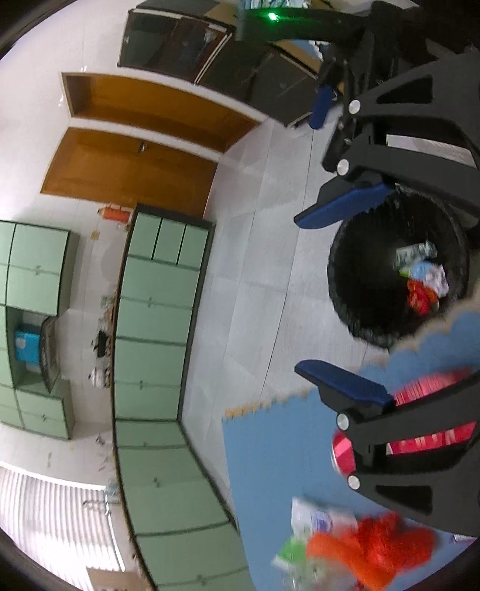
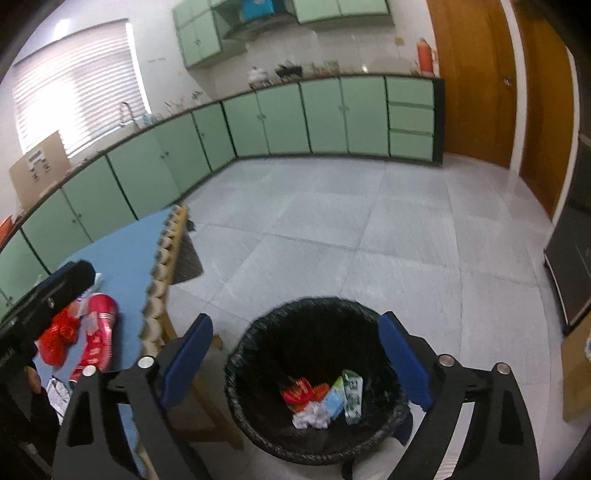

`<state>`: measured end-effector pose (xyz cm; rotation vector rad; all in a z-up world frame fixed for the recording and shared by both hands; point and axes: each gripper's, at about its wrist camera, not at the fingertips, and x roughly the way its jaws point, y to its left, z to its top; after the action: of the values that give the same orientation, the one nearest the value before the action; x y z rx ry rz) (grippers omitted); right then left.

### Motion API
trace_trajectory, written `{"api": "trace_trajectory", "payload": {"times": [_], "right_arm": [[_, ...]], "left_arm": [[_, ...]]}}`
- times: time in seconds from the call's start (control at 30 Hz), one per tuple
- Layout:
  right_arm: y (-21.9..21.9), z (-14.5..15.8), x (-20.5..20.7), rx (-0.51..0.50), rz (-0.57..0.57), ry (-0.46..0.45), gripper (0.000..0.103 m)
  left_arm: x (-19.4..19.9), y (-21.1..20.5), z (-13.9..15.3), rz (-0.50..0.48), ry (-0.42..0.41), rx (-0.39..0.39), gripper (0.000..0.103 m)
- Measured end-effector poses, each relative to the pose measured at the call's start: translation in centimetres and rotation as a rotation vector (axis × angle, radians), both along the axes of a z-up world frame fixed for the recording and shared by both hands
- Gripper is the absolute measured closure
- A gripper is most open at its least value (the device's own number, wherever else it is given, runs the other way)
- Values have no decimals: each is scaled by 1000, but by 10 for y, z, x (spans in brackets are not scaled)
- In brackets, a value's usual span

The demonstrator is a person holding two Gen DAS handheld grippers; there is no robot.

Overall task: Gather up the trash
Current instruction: 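Return both tools to the table, left tool toward the snack wrapper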

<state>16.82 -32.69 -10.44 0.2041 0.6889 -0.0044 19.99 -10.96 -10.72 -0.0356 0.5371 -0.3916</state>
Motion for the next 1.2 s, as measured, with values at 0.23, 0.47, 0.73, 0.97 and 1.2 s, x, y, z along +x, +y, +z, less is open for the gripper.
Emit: {"api": "trace_trajectory", "payload": {"times": [0.23, 0.47, 0.73, 0.97, 1.2], "right_arm": [[53, 13, -9, 12, 93, -90, 11], [108, 10, -22, 31, 202, -119, 11], [154, 12, -37, 7, 279, -154, 11], [187, 9, -46, -1, 330, -156, 11], [205, 11, -51, -26, 359, -160, 11]], "left_arm": [[-32, 60, 4, 112, -4, 49, 30], [-61, 124, -2, 219, 23, 93, 30], [-94, 184, -18, 328, 80, 115, 30], [-108, 208, -36, 346, 133, 77, 30], [-112, 216, -55, 352, 206, 34, 30]]}}
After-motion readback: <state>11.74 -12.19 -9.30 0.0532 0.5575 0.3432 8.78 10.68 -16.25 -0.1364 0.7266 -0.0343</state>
